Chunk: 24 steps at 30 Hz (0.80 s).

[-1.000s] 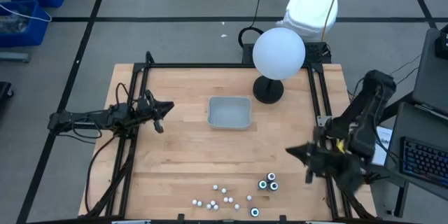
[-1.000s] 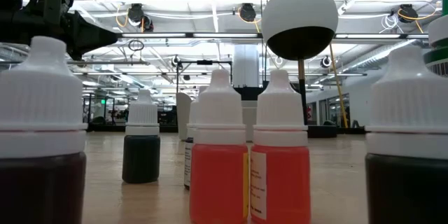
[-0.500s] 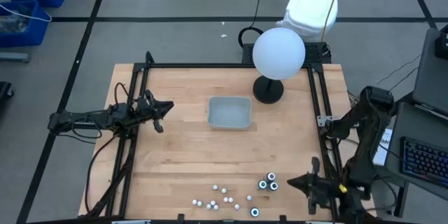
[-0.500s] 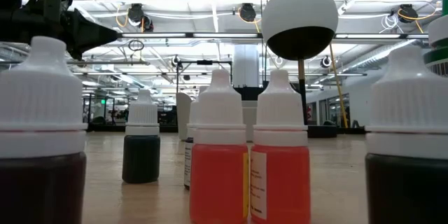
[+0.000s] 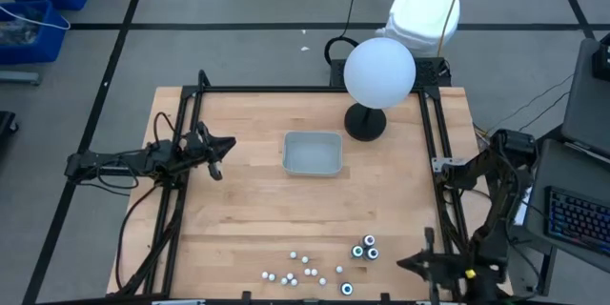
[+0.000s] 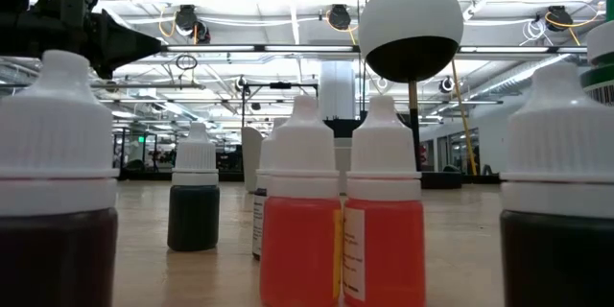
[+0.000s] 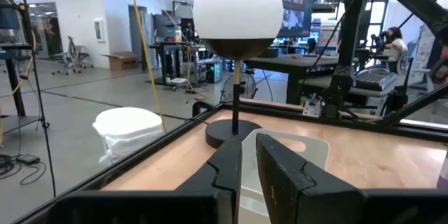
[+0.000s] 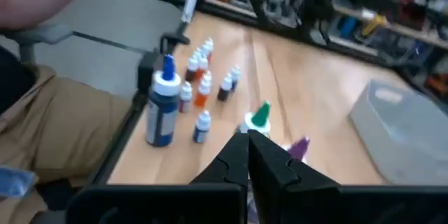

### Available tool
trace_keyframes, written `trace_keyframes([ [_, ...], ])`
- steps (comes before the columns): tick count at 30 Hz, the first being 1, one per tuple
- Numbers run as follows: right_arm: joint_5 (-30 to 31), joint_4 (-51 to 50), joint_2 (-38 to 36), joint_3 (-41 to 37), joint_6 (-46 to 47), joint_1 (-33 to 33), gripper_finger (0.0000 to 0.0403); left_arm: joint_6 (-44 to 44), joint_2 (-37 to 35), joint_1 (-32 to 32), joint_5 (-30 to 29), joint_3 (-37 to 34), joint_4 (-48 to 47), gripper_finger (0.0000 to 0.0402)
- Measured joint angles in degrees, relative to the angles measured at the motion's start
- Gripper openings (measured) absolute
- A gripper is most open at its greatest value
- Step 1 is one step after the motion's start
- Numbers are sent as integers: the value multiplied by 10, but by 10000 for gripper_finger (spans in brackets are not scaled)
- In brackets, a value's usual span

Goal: Pick & Place food coloring
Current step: Put the large black food coloring bottle into the gray bin

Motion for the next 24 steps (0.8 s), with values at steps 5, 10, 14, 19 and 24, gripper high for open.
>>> trace_keyframes([
  [5, -2, 0, 0, -34, 77, -20, 18, 11, 0, 0, 0, 0, 9, 51],
  [10, -31, 19, 0, -57, 112, -38, 79, 13, 0, 0, 0, 0, 10, 51],
  [14, -32, 61, 0, -69, 81, -46, 143, 23, 0, 0, 0, 0, 10, 51],
  [19, -49, 124, 0, -69, 8, -50, 205, 20, 0, 0, 0, 0, 6, 51],
  [24, -79, 142, -1, -69, 6, -70, 231, 20, 0, 0, 0, 0, 6, 51],
])
